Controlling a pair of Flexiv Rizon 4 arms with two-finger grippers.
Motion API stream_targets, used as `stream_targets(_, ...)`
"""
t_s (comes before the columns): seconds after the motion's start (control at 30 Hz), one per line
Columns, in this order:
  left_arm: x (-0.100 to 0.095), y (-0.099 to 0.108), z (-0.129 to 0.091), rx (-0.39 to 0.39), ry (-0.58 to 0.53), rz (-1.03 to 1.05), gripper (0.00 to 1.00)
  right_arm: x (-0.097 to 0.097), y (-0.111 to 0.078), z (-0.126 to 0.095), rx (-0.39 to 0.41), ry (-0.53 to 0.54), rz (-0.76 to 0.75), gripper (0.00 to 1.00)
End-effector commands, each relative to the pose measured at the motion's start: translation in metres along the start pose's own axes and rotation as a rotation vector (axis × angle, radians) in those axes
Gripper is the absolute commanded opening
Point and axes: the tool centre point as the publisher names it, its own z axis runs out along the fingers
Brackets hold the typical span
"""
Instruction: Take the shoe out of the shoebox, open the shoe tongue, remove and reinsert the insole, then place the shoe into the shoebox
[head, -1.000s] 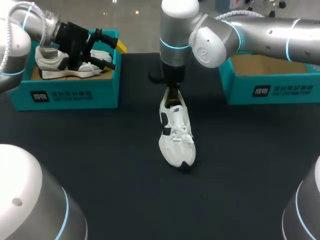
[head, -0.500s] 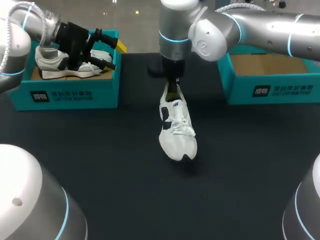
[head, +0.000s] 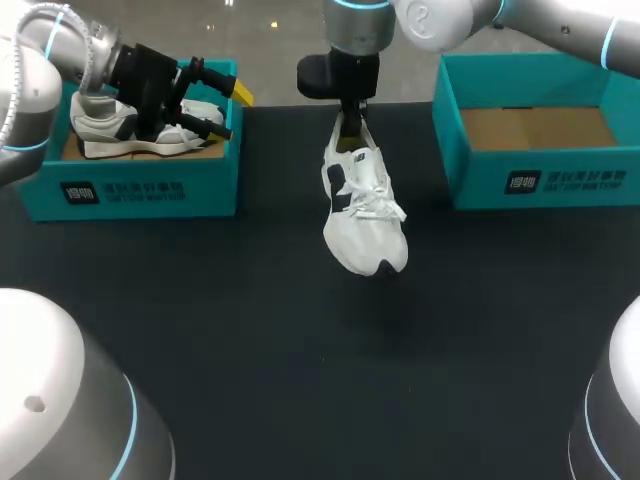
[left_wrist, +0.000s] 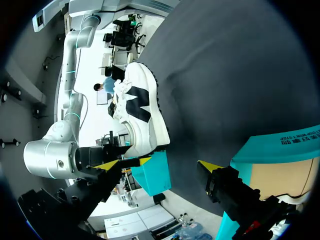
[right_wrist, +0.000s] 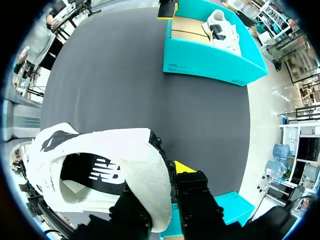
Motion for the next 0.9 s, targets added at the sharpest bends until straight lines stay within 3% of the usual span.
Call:
stream_targets(0.03, 0.000, 0.000, -0.001, 0.001, 0.003, 0.001, 1.00, -0.003, -0.006, -0.059, 0.004, -0.002, 0.000, 0.00)
stream_targets(0.27, 0.000, 0.000, -0.001, 0.001, 0.003, 0.001, 1.00, -0.013, -0.005, -0.105, -0.008, -0.042, -0.006, 0.00)
stream_targets(0.5, 0.000, 0.000, -0.001, 0.001, 0.003, 0.001, 1.00, -0.020, 0.000, -0.135, -0.016, -0.068, -0.020, 0.00)
stream_targets(0.6, 0.000, 0.000, -0.001, 0.001, 0.003, 0.001, 1.00, -0.022, 0.007, -0.145, 0.021, -0.081, -0.033, 0.00)
stream_targets(0.9, 0.000, 0.000, -0.001, 0.001, 0.003, 0.001, 1.00, -0.022, 0.007, -0.145, 0.021, -0.081, -0.033, 0.00)
